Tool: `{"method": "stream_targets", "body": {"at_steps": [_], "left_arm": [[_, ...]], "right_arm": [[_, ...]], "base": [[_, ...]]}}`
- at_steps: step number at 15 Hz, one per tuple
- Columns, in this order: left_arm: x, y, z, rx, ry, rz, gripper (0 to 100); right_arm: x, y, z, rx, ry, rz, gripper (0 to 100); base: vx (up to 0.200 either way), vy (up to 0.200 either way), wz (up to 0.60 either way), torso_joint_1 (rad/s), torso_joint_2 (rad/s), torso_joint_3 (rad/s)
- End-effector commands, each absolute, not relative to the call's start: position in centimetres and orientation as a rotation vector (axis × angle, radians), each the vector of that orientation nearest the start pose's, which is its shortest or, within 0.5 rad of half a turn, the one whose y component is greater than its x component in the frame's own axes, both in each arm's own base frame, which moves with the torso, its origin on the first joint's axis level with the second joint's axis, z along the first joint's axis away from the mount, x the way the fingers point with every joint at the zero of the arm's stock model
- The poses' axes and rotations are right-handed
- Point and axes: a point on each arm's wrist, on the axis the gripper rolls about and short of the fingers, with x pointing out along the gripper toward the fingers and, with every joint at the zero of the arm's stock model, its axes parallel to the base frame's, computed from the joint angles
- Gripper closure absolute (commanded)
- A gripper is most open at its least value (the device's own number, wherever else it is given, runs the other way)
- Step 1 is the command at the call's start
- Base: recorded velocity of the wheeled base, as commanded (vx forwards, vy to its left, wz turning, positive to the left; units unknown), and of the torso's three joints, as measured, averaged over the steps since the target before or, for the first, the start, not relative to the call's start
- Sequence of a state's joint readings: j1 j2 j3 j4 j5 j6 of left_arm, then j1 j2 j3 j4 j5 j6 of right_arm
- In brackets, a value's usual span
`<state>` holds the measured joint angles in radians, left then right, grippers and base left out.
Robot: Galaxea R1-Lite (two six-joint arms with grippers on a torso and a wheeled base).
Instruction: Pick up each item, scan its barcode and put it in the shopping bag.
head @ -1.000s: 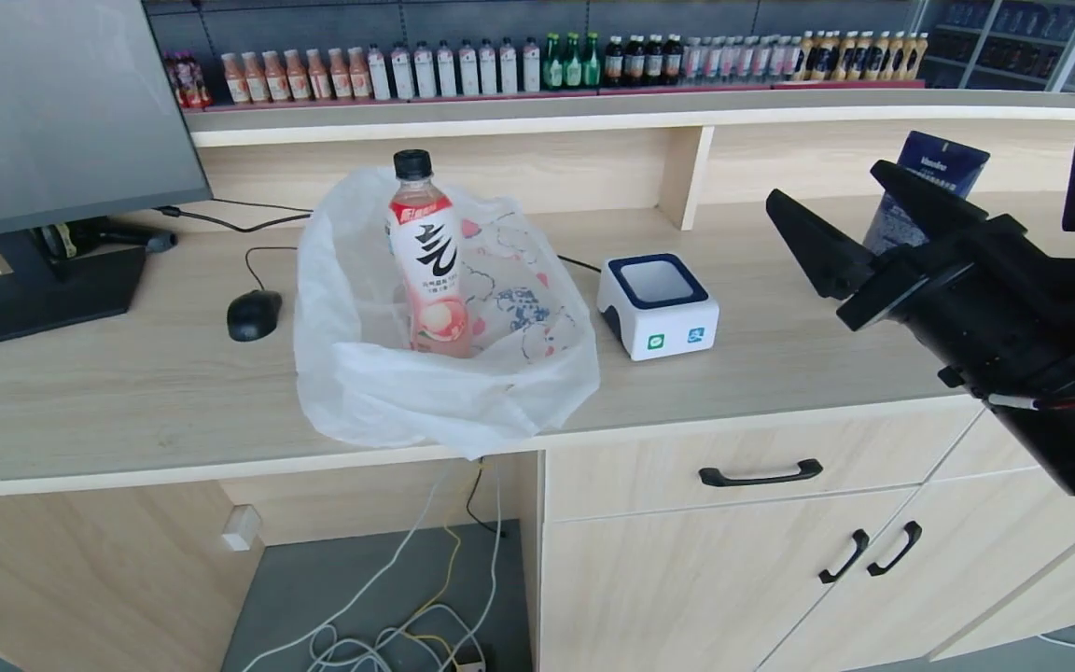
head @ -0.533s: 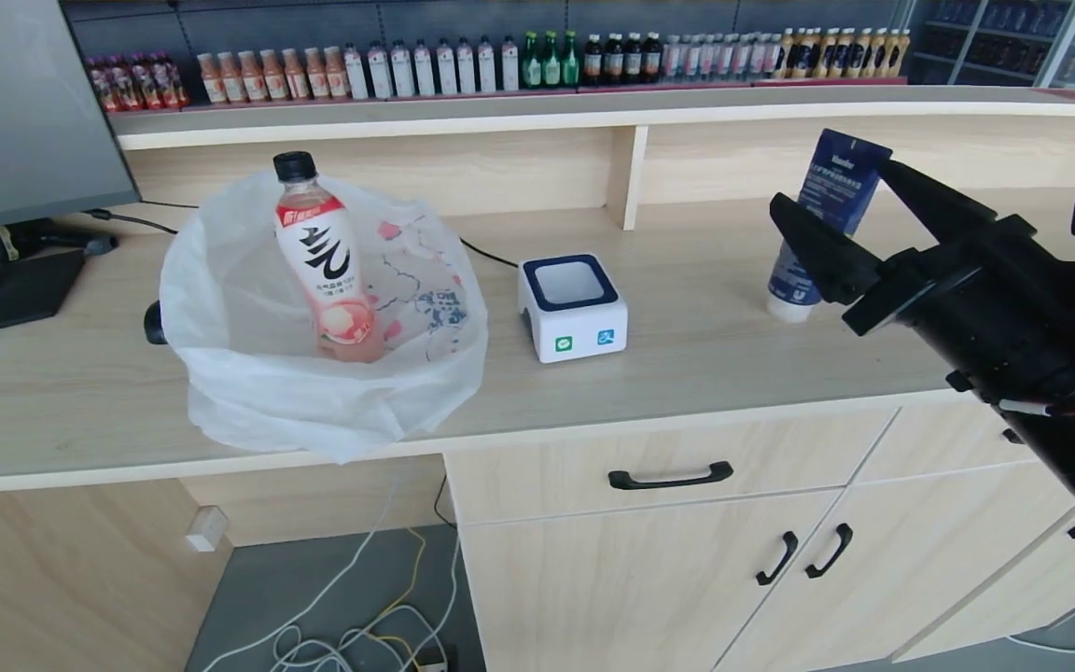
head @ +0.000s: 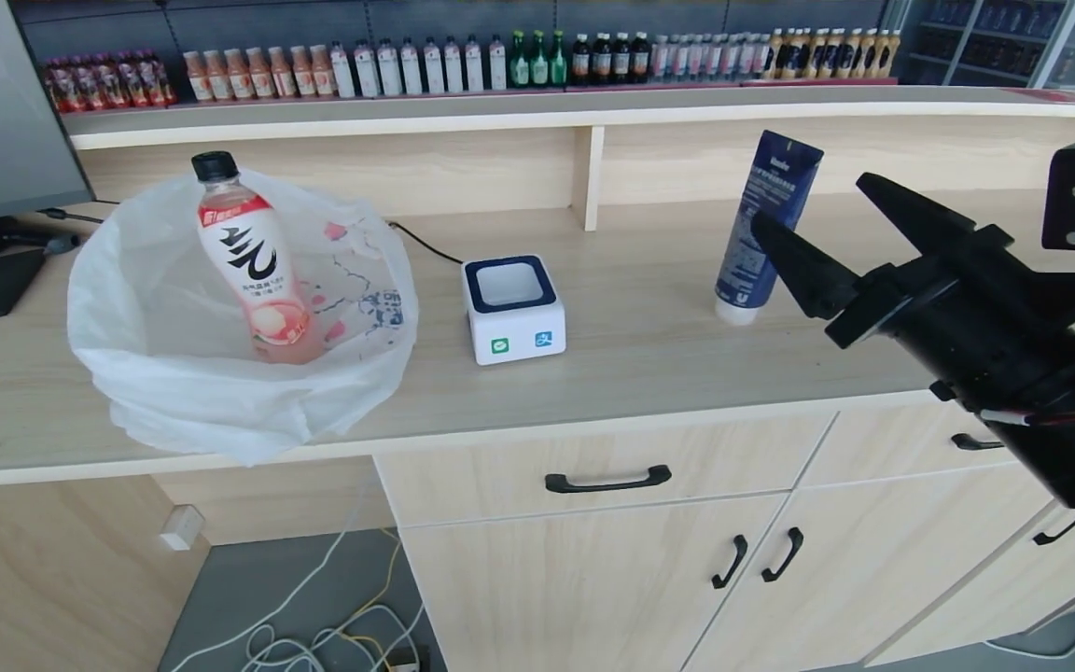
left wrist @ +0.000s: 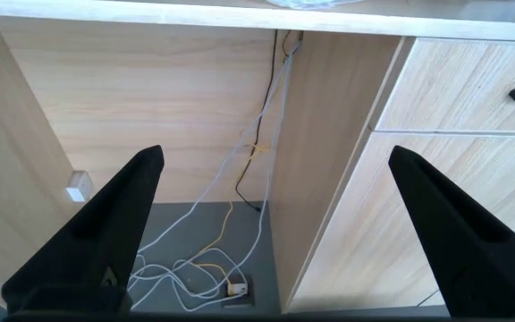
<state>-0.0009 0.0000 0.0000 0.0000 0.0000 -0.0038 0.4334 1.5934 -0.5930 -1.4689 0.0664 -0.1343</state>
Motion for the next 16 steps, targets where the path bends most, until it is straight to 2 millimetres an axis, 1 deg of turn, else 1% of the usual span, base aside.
{"method": "stream_targets", "body": {"at_steps": [1,2,4,7,8,9,11,12,13,15,16], "left_arm": [[-2.3,0.0,7.5,-0.003,0.0,0.0,0],[-2.3,0.0,7.5,-0.003,0.0,0.0,0],[-2.3,0.0,7.5,-0.003,0.0,-0.002,0],[-2.3,0.0,7.5,-0.003,0.0,0.0,0],[-2.3,0.0,7.5,-0.003,0.0,0.0,0],[-2.3,0.0,7.5,-0.003,0.0,0.0,0],[-2.3,0.0,7.5,-0.003,0.0,0.0,0],[-2.3,0.0,7.5,-0.003,0.0,0.0,0],[-2.3,0.0,7.5,-0.003,0.0,0.0,0],[-2.3,0.0,7.5,-0.003,0.0,-0.002,0],[-2.3,0.0,7.5,-0.003,0.0,0.0,0]], "right_arm": [[23.5,11.0,23.5,-0.055,-0.477,0.459,0],[23.5,11.0,23.1,-0.059,-0.456,0.465,0],[23.1,10.7,21.3,-0.053,-0.374,0.508,0],[24.2,10.5,20.4,-0.045,-0.324,0.491,0],[24.6,10.2,20.4,-0.03,-0.299,0.477,0],[25.3,9.5,20.7,-0.024,-0.282,0.451,0],[26.4,9.1,21.4,0.003,-0.257,0.429,0],[27.2,8.5,21.6,0.018,-0.237,0.403,0],[28.4,7.7,21.8,0.018,-0.232,0.39,0],[29.5,7.1,22.0,0.011,-0.242,0.432,0],[29.9,7.2,22.0,0.009,-0.245,0.441,0]], "base": [[0.0,0.0,0.0,0.0,0.0,0.0],[0.0,0.0,0.0,0.0,0.0,0.0],[0.0,0.0,0.0,0.0,0.0,0.0],[0.0,0.0,0.0,0.0,0.0,0.0],[0.0,0.0,0.0,0.0,0.0,0.0],[0.0,0.0,0.0,0.0,0.0,0.0],[0.0,0.0,0.0,0.0,0.0,0.0],[0.0,0.0,0.0,0.0,0.0,0.0],[0.0,0.0,0.0,0.0,0.0,0.0],[0.0,0.0,0.0,0.0,0.0,0.0],[0.0,0.0,0.0,0.0,0.0,0.0]]}}
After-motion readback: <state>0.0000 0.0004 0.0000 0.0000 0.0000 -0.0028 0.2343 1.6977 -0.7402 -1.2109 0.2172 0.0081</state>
